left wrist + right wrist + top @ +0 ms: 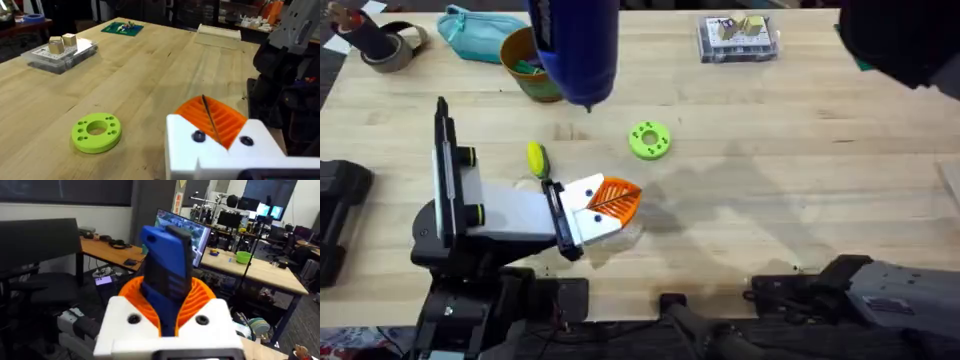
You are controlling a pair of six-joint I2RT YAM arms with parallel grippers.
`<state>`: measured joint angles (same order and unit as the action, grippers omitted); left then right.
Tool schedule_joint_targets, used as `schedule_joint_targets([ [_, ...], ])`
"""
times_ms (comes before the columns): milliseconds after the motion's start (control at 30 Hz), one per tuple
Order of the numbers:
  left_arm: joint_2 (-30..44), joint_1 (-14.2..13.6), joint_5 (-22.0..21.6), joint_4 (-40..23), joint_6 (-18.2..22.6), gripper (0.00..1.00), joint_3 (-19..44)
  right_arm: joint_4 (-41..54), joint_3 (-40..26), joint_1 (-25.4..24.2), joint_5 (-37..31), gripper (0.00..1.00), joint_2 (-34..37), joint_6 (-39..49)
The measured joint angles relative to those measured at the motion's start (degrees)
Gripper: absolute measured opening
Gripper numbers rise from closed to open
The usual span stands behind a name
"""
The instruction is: Pick up the gripper from the table and insert it into the empty holder that is missing its gripper. Then pick up a screw, insert it into the mounting hole, and use the screwdriver to tighten it. Finally, clean up the table by picking up the vegetable and placing it into the bucket.
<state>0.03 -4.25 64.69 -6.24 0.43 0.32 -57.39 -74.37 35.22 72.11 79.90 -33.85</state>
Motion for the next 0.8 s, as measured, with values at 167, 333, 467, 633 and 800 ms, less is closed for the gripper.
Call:
schedule_joint_targets([
  [167, -0.02, 0.0, 0.02, 0.0, 0.0, 0.009, 0.0, -0.02, 0.03, 0.0, 0.83, 0.105, 0.0, 0.0],
  [333, -0.02, 0.0, 0.01, 0.0, 0.0, 0.009, 0.0, -0.2, 1.06, 0.13, 0.9, 0.105, 0.0, 0.17],
  [467, 0.0, 0.0, 0.0, 0.0, 0.0, 0.009, 0.0, -0.45, 4.48, 1.29, 0.77, 0.105, 0.0, 1.41],
  [633, 0.0, 0.0, 0.02, 0.0, 0.0, 0.009, 0.0, -6.25, 10.26, 3.08, 0.59, 0.105, 0.11, 2.48],
  [800, -0.02, 0.0, 0.0, 0.0, 0.0, 0.009, 0.0, -12.12, 14.39, 3.28, 0.13, 0.105, 0.11, 2.68],
])
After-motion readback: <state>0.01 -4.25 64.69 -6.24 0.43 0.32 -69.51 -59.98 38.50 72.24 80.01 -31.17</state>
